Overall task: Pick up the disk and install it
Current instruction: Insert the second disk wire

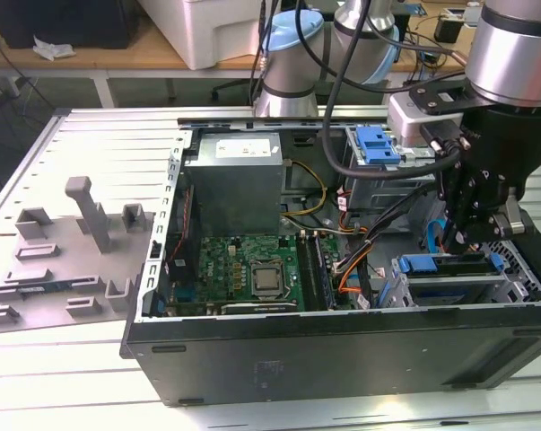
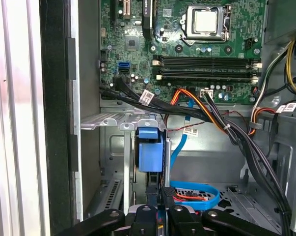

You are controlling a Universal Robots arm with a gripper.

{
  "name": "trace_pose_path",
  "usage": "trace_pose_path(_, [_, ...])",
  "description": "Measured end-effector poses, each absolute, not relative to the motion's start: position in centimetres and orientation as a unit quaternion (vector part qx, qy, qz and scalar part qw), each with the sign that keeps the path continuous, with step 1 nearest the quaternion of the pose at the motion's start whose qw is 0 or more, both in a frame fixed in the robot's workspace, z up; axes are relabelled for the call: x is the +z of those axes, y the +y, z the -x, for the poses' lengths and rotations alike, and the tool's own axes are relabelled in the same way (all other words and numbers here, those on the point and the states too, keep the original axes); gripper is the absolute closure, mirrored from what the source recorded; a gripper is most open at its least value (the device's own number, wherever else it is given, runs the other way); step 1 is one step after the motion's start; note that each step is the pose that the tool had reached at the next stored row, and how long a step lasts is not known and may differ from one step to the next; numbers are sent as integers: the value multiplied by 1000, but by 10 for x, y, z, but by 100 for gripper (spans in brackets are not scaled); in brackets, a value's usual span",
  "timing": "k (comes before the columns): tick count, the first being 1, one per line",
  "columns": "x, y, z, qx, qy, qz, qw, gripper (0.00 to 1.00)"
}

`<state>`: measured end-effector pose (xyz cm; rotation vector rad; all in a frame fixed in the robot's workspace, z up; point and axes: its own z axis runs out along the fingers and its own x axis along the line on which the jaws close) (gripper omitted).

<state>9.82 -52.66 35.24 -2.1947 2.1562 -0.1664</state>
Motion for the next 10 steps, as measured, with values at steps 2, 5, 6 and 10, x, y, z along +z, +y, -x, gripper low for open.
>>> trace_pose_path(2, [352,-527,-98,-54,699,712,31,84])
trace_pose_path(5, [351,-527,-98,-54,699,712,31,84])
trace_pose_path(6, [351,-527,-98,-54,699,712,31,84])
trace_pose_path(10, [349,-527,-98,-54,700,712,32,84])
